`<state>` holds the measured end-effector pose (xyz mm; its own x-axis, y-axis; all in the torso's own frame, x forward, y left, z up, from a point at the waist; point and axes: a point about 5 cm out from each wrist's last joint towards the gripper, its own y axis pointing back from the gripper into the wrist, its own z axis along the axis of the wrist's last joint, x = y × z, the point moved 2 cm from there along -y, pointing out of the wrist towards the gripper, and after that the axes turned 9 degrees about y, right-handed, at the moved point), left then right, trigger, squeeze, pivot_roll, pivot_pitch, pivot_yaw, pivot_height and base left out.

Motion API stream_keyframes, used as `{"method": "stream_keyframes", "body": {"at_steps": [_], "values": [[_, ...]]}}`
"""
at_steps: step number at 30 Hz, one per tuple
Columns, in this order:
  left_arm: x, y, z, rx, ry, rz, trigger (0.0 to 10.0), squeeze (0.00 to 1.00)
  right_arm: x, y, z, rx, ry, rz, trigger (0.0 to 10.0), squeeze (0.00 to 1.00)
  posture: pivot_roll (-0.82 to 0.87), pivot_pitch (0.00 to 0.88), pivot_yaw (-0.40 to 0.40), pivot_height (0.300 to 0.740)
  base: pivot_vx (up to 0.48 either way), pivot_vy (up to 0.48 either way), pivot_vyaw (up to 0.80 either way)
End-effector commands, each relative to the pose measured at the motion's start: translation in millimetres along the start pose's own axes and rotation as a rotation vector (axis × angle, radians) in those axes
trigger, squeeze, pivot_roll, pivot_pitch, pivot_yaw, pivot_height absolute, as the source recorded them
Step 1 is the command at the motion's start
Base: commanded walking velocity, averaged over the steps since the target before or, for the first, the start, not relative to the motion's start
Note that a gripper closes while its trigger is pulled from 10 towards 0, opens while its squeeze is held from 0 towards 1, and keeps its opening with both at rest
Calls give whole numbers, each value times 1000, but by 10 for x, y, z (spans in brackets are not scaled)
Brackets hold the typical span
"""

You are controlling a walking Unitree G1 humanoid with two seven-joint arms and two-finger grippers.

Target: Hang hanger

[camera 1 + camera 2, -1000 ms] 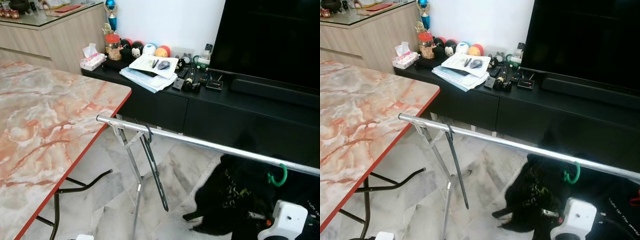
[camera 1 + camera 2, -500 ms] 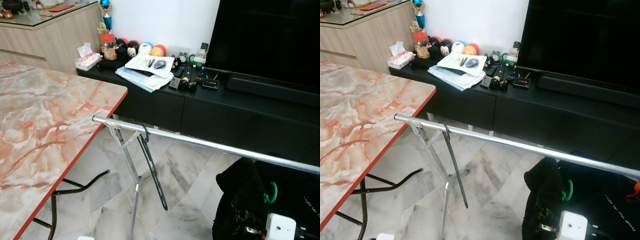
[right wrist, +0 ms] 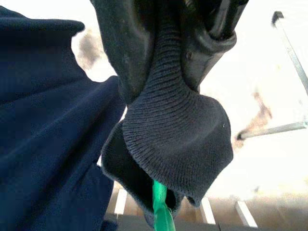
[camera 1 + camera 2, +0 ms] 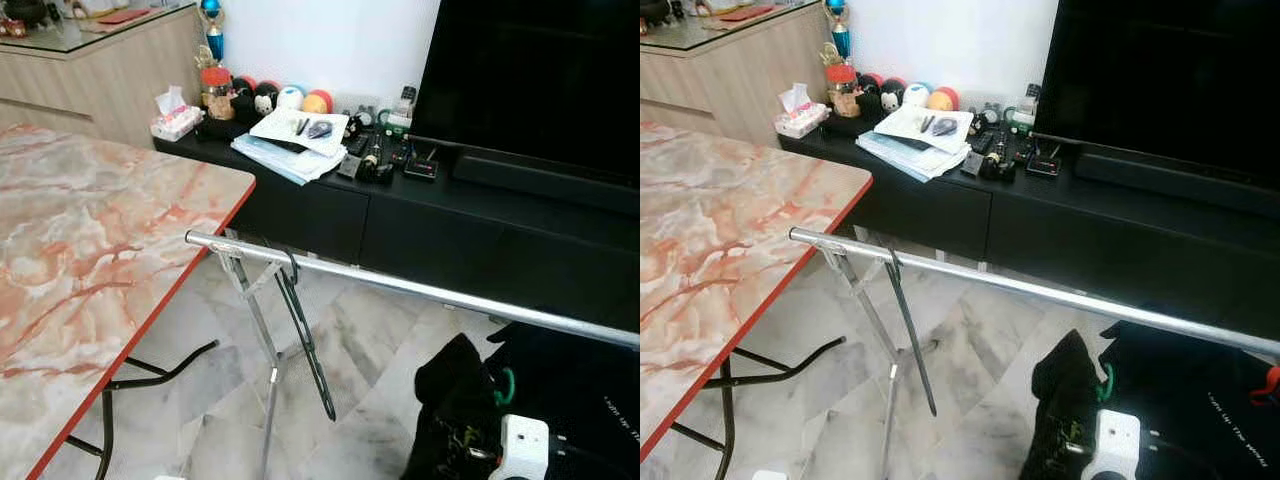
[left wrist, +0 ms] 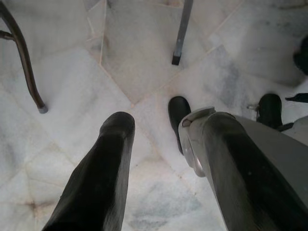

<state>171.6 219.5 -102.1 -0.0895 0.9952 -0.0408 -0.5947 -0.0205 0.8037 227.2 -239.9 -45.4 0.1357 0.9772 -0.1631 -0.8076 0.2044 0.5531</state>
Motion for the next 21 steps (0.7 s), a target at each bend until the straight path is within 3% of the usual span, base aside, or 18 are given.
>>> {"method": "stream_keyframes", "body": {"at_steps": [1,6,15,21], "values": [[15,15,-84,35,5,12,10000,0,-81,-2,-75,23,8,-29,10000,0,-21,76,-17,740,0,0,0],[26,18,-92,37,11,17,10000,0,-143,-28,-144,45,31,-59,10000,0,-9,69,-15,740,0,0,0],[106,55,-150,44,14,18,10000,0,-252,-21,-96,-38,-14,-108,10000,0,-21,59,-7,740,0,0,0],[178,81,-173,47,13,23,10000,0,-230,-22,-100,-51,-11,-103,10000,0,-17,55,-4,740,0,0,0]]}}
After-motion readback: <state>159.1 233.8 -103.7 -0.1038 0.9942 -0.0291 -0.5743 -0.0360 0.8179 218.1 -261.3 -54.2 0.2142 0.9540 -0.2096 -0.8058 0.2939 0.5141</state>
